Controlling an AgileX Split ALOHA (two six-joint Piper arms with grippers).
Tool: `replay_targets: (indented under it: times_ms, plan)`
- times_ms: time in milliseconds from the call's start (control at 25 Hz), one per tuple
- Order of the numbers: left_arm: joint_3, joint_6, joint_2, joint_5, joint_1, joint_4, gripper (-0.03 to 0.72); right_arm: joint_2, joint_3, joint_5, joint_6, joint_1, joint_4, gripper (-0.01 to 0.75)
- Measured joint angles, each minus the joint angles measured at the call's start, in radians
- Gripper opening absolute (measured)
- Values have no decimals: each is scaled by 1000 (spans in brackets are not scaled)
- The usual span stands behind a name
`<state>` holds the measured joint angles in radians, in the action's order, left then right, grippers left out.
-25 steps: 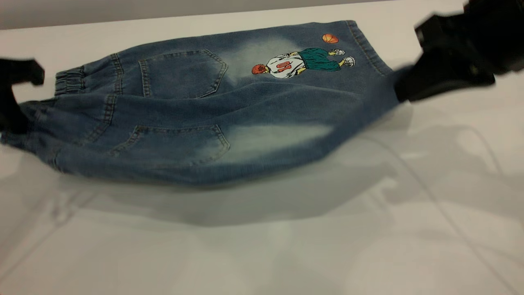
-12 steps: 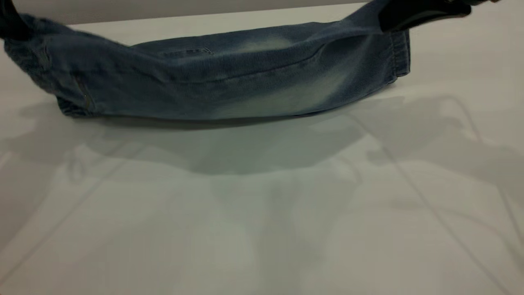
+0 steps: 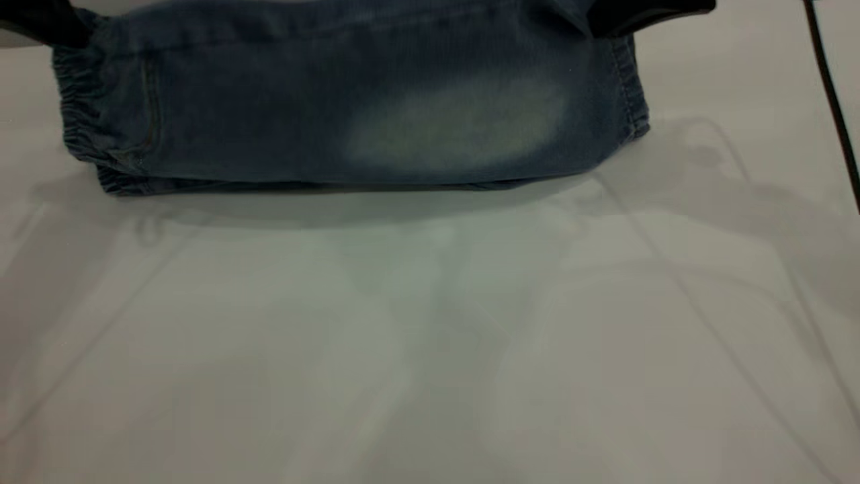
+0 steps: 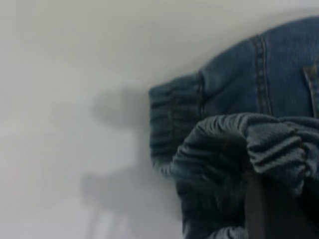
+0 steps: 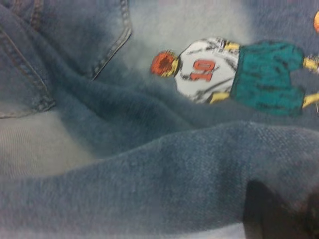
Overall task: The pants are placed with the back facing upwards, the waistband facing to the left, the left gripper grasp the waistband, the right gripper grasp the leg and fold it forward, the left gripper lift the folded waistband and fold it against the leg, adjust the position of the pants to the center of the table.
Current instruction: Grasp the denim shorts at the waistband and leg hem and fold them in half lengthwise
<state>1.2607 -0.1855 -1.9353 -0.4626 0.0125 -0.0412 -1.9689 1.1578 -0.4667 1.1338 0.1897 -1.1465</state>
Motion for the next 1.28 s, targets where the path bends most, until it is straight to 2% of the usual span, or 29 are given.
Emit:
replay_targets:
  times_ms: [200, 400, 720, 1000, 1120, 1280]
  plan:
    - [133, 36, -95, -67, 0, 0, 74, -72, 94, 30, 1, 0, 7, 27]
    - [221, 50, -169, -67, 0, -16, 74, -145, 164, 91, 1, 0, 18, 27]
    - [229, 77, -234, -54, 0, -15, 74, -202, 167, 223, -57, 0, 22, 27]
    - [229, 89, -244, -54, 0, -36, 74, -208, 167, 210, -61, 0, 33, 37]
    - [228, 99, -244, -61, 0, -64, 95, -209, 166, 198, -61, 0, 34, 99]
    - [228, 99, -244, -48, 0, -64, 232, -208, 166, 180, -61, 0, 55, 278]
